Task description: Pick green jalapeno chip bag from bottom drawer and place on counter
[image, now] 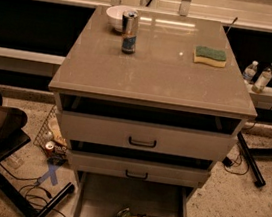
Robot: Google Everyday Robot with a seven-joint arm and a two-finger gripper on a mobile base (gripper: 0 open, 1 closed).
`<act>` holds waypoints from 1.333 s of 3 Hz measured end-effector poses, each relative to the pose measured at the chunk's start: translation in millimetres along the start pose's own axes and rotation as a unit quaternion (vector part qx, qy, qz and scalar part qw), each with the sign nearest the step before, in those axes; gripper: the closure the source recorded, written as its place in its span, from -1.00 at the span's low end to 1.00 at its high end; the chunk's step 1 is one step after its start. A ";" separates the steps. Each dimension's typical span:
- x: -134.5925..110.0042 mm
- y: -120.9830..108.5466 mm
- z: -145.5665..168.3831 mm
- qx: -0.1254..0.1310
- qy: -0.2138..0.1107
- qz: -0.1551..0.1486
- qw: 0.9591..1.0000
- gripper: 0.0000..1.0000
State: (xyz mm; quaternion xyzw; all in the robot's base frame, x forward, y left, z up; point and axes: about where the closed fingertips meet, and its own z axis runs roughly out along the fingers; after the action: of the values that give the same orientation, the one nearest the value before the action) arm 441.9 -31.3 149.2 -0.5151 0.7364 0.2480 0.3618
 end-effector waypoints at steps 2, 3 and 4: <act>-46.0 -31.3 -155.0 0.017 -0.055 0.059 0.997 1.00; -72.4 -46.2 -227.0 0.007 -0.079 0.060 0.995 1.00; -102.3 -48.4 -285.7 -0.004 -0.102 0.046 0.994 1.00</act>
Offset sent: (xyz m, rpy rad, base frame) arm -0.0086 -0.1648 0.2273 0.2354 0.0508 -0.1166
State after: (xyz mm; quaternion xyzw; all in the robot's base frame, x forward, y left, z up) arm 429.3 -199.6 406.0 -0.4544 0.7174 0.3186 0.4210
